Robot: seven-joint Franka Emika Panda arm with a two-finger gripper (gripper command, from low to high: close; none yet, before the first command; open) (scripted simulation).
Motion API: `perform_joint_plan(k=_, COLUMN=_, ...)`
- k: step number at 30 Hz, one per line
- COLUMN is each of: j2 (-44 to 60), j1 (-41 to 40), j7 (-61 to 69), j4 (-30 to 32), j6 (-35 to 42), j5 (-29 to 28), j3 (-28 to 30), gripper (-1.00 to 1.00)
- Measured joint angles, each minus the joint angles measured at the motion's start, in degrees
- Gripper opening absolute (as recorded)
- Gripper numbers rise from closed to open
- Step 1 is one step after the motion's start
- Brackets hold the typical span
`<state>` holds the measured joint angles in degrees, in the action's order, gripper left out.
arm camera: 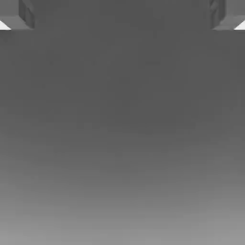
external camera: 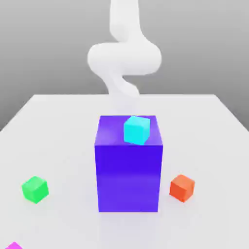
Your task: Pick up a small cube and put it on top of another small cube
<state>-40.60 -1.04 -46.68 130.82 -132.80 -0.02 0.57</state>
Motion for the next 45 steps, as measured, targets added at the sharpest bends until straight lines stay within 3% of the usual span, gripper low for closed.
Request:
perform_joint_plan(k=15, j2=31.48, j1=-5.08, j7=-4.19, j4=-5.79, j6=-6.17, j5=1.1, j3=5.11, gripper=0.0)
perform_joint_plan(k=32, j2=67.08, j1=-13.3, j7=-5.41, j4=-12.35, j6=-12.87, j5=7.42, j3=8.47, gripper=0.0)
perform_joint_plan(k=36, j2=75.38, j1=-14.82, j7=-4.53, j4=-14.26, j6=-18.07, j5=9.13, j3=7.2, gripper=0.0)
perform_joint_plan(k=37, j2=76.74, j1=-15.05, j7=-4.34, j4=-14.58, j6=-19.06, j5=9.4, j3=6.93, gripper=-1.0)
perform_joint_plan(k=45, j2=75.35, j1=-14.8, j7=-4.46, j4=-14.25, j6=-17.98, j5=9.24, j3=7.26, gripper=-1.0)
